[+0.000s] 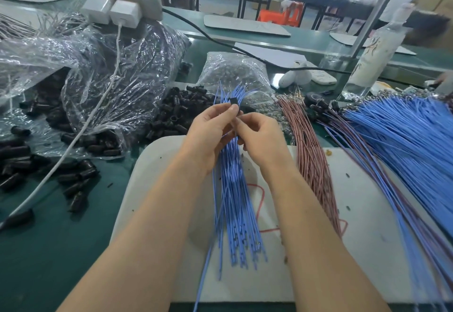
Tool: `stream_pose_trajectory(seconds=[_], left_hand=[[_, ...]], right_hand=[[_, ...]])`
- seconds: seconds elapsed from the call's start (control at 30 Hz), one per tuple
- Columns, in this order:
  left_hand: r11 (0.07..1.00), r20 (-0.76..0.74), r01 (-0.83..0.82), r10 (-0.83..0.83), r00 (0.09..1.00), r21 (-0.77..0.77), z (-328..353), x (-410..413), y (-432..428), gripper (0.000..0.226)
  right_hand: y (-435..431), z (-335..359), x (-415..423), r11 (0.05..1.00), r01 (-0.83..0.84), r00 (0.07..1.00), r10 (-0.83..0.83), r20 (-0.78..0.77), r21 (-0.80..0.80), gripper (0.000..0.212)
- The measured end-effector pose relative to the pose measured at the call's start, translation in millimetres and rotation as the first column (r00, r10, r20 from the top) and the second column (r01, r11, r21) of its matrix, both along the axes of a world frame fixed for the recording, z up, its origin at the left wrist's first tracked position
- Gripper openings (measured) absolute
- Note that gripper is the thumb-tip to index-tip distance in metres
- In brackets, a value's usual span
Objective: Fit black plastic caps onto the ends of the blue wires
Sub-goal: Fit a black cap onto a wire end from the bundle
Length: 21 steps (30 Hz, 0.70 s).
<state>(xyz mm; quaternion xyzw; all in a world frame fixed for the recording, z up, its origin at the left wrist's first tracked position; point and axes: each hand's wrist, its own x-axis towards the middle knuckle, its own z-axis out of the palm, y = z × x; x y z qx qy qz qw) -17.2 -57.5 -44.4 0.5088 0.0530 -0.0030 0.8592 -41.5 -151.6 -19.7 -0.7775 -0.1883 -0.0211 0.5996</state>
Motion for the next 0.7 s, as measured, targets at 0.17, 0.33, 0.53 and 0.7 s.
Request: stream_pose_trajectory(seconds=[0.17,0.33,0.53,0.7], left_hand=[[0.998,-0.009,-0.048,0.049,0.999,0.034,0.7,-0.3,0.3,0.008],[0.995,-0.009,-0.097,0.097,0.995,0.040,1.6,0.5,1.3,0.007],[0.991,-0.013,-0.135,0.135,0.991,0.024,4.0,-0.5,2.1,0.010],[0.983,-0.038,-0.182,0.183,0.982,0.025,4.0,2.3,3.8,0.011]], right_hand=[[-1.3,-4.3,6.5,0.996,0.056,0.998,-0.055,0.017,-0.070,0.037],[-4.4,-11.9,12.1,0.994,0.068,0.997,-0.065,0.037,-0.089,0.023],[-11.5,-23.9,21.2,0.983,0.070,0.995,-0.056,0.086,-0.172,0.032],[-11.9,-27.1,25.3,0.953,0.098,0.994,-0.079,0.077,-0.286,0.025]])
